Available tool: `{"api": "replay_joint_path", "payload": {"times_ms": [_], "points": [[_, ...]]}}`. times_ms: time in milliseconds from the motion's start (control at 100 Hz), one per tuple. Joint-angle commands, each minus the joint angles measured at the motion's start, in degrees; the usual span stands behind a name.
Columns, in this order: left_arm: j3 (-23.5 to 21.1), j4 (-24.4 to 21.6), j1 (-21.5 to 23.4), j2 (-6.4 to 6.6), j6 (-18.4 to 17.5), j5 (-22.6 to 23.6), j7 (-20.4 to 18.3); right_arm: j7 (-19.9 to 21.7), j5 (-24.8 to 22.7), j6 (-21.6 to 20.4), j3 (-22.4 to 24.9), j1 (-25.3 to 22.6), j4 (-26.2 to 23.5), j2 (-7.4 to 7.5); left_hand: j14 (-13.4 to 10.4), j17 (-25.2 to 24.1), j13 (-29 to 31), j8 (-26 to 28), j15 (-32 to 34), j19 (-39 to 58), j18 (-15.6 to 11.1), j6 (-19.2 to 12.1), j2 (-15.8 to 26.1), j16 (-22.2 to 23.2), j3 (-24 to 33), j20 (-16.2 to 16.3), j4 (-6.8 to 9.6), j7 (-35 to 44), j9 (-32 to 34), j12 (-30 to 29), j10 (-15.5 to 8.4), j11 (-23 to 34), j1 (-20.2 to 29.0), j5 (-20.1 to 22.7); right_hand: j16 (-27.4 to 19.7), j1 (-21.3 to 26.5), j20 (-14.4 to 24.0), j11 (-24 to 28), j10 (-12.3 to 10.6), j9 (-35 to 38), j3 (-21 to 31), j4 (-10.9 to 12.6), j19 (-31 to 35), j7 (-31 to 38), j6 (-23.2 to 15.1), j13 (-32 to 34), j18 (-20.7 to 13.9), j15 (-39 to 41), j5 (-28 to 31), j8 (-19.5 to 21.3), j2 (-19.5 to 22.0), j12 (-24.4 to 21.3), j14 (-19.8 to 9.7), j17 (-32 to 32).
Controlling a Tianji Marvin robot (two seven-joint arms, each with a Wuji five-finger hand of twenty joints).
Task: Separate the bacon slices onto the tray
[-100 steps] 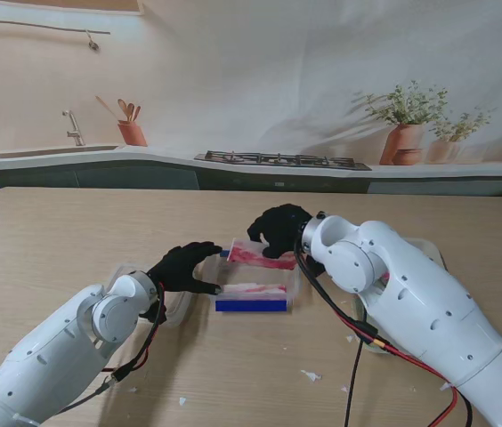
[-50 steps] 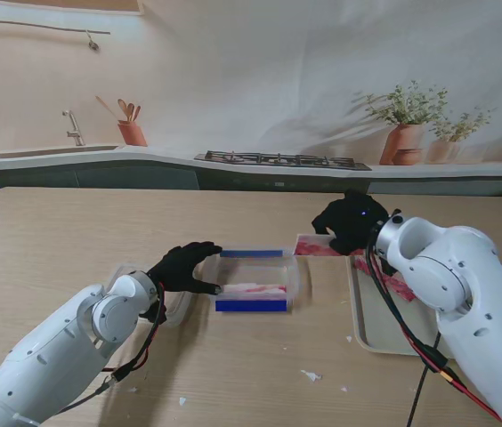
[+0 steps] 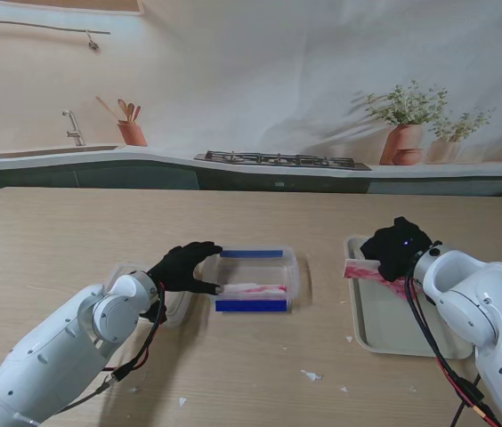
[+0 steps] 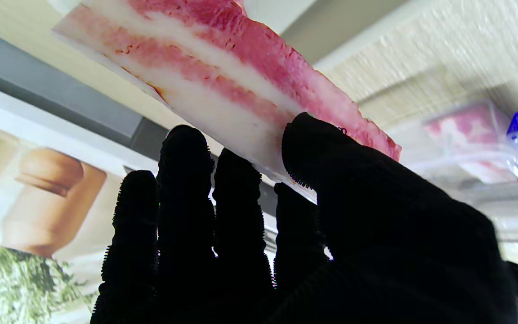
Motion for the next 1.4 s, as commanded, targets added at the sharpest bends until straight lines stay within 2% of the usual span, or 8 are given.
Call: {"api": "replay_joint_path", "payload": {"times_ms": [0,250,410,550,690,830,1070,1390], "points": [[0.64,0.46,0.67,-0.17,0.41,0.36,-1.26,1.05,-1.0,0.36,0.78,-1.78,0.37,0.08,-1.56,-0.27,-1.94,0.54,-1.11,-2.57,0.04,0.68,-3.81,-0.45,1.5,1.22,0.61,0.31,-0.51,0.33,-2.55,0.3,1.91,-0.11,0.63,3.98,0.82,-0.44,-1.04,0.09,2.42,-0.77,-0.57,3.42,-2.26,0.1,1.31,-0.08,2.18,2.27,1.97,0.8,-0.89,-1.33],[1.15,0.69,0.39,-0.14,0.53,0.47,-1.4,0.61,-4.07,0.17,2.78,-4.67,-0.06,0.08,-1.53,-0.26,-1.96,0.54,-1.12,-2.57,0.03,0.67,-3.76,-0.46,1.44,1.23,0.61,0.31,-0.53,0.31,-2.55,0.27,1.81,-0.15,0.61,3.84,0.82,-0.57,-1.43,0.01,2.17,-0.72,-0.97,3.26,-2.69,-0.27,1.38,-0.44,2.17,2.38,2.13,0.83,-1.2,-1.53],[1.74,1.02,0.04,-0.12,0.65,0.49,-1.65,-0.26,-3.59,2.57,2.81,-6.48,-0.22,-0.19,-1.51,-0.24,-1.96,0.54,-1.12,-2.56,0.05,0.64,-3.72,-0.46,1.44,1.24,0.61,0.32,-0.5,0.34,-2.52,0.28,1.82,-0.17,0.62,3.96,1.0,-0.54,-1.01,0.11,2.06,-0.67,-0.79,3.24,-2.12,0.08,1.19,-0.49,2.08,2.48,2.11,0.84,-0.86,-0.91],[1.79,0.91,0.05,-0.1,0.9,0.65,-1.68,-0.92,-2.38,6.02,1.79,-7.34,-0.1,-0.49,-1.49,-0.28,-1.97,0.54,-1.14,-2.57,0.02,0.7,-3.67,-0.49,1.4,1.24,0.62,0.31,-0.57,0.34,-2.49,0.23,1.83,-0.19,0.59,3.93,1.41,-0.62,-0.58,0.52,2.08,-0.64,-0.02,3.22,-2.16,0.92,0.96,-0.4,2.31,2.37,1.83,0.64,-0.59,0.29],[1.93,1.13,-0.11,-0.14,0.82,0.68,-1.54,-0.11,1.28,10.93,-0.29,-7.1,0.34,-0.77,-1.56,-0.25,-1.96,0.54,-1.13,-2.55,0.05,0.66,-3.63,-0.49,1.35,1.25,0.62,0.32,-0.54,0.37,-2.59,0.24,1.8,-0.21,0.53,4.11,1.69,-0.66,0.08,0.72,2.17,-0.66,0.54,3.23,-1.63,1.47,0.97,-0.38,2.37,2.22,1.62,0.54,0.15,0.86],[1.78,1.23,-0.08,-0.15,0.76,0.61,-1.49,1.94,1.02,13.95,-2.09,-6.75,0.54,-0.8,-1.6,-0.24,-1.96,0.55,-1.13,-2.55,-0.02,0.63,-3.63,-0.49,1.32,1.25,0.63,0.33,-0.58,0.39,-2.56,0.23,1.78,-0.22,0.45,3.93,1.78,-0.75,-0.05,0.63,2.09,-0.66,0.76,3.15,-2.11,1.66,0.92,-0.46,2.0,2.19,1.89,0.47,0.13,1.12],[1.57,1.37,-0.09,-0.18,0.64,0.4,-1.47,1.77,1.89,21.18,-5.32,-5.94,1.93,-1.13,-1.58,-0.28,-1.96,0.53,-1.14,-2.57,0.03,0.71,-3.71,-0.52,1.4,1.24,0.63,0.3,-0.58,0.39,-2.53,0.22,1.85,-0.21,-0.39,4.2,1.69,-1.45,0.58,0.99,1.74,-0.4,1.06,3.35,-1.46,2.59,0.64,-1.76,0.98,2.82,2.62,-0.56,0.5,1.88],[1.71,1.63,-0.35,-0.22,0.46,0.32,-1.42,1.66,4.9,25.73,-7.39,-5.22,3.59,-1.22,-1.48,-0.27,-1.96,0.53,-1.12,-2.57,0.02,0.7,-3.71,-0.5,1.36,1.24,0.63,0.3,-0.57,0.4,-2.45,0.22,1.83,-0.22,-1.09,4.36,1.31,-1.54,0.9,0.65,1.57,-0.24,1.28,3.35,-0.55,3.21,0.16,-2.69,0.13,3.04,3.35,-1.76,0.85,2.79]]}}
